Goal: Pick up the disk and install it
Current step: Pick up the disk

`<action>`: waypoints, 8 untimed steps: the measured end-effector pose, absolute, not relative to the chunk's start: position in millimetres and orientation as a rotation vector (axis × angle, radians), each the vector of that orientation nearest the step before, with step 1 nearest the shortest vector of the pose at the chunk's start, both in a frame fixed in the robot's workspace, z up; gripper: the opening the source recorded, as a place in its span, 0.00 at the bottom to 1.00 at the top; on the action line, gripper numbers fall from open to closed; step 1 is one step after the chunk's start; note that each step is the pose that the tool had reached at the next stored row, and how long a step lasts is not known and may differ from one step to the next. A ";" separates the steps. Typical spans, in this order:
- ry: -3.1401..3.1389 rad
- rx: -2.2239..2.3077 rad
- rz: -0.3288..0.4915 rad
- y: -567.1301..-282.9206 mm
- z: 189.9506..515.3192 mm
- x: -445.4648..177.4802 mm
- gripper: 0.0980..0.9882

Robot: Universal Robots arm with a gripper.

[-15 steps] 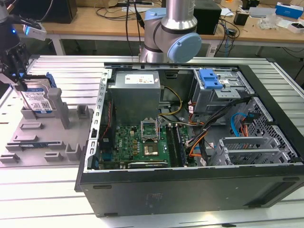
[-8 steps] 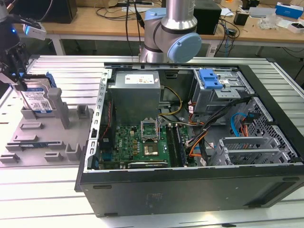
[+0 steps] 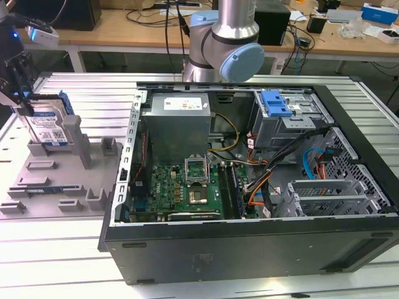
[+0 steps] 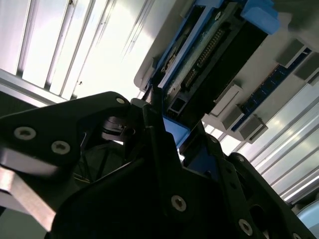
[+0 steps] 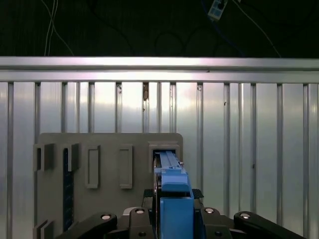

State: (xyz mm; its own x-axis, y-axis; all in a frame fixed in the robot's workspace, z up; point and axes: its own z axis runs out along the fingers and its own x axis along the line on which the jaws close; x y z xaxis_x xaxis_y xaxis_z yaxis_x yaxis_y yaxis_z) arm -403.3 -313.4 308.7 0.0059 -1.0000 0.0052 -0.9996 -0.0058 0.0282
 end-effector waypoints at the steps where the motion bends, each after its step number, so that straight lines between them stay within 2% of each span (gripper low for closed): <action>1: -2.199 2.211 -0.026 -313.4 310.5 -403.3 0.30; 8: -2.202 2.215 -0.033 -313.4 327.8 -403.3 0.30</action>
